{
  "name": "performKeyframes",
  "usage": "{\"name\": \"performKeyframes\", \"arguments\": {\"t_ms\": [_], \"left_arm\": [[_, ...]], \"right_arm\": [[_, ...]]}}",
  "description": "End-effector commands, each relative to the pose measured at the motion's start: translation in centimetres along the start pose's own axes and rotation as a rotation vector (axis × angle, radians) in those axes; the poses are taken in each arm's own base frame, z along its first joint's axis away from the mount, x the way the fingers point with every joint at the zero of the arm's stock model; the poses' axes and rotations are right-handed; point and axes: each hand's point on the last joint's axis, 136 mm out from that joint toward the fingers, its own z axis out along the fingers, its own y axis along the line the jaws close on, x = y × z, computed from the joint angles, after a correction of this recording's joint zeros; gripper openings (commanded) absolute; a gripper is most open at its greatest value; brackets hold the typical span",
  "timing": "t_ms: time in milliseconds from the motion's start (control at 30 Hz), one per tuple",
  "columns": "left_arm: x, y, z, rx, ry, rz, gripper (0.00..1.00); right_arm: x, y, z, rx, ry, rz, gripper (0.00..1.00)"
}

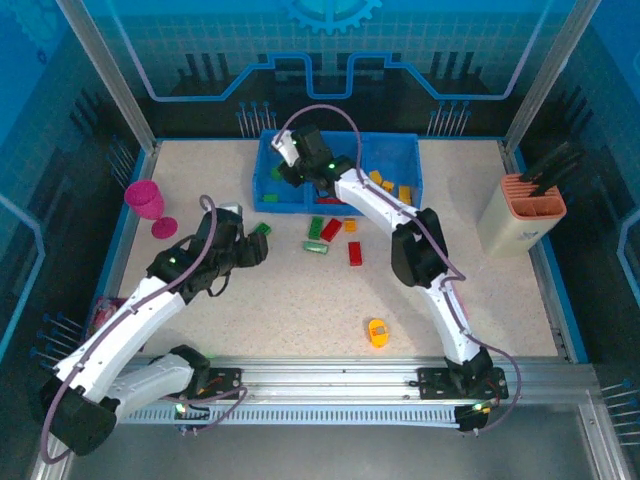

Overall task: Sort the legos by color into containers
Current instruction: Place the lego in the container.

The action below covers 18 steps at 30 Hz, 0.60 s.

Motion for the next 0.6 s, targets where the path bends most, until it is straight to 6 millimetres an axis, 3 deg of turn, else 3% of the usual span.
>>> {"name": "performKeyframes", "arguments": {"t_ms": [0,333,433,567], "left_arm": [[2.3,0.8,0.3,-0.016,0.077,-0.039,0.71],[3.8,1.6,3.6,-0.077,0.121,-0.034,0.73],[3.3,1.8,4.8,-0.106,0.111,-0.031,0.73],[1.2,1.5,6.7,-0.113,0.06,-0.049,0.73]], "right_arm": [[-0.9,0.8,1.5,-0.012,-0.049,-0.058,0.29],[0.9,1.6,3.6,-0.018,-0.019,-0.084,0.41],[0.1,1.8,2.8,-0.024,-0.032,-0.077,0.42],[-2.2,2.3,0.0,-0.046,-0.092,-0.09,0.45]]}}
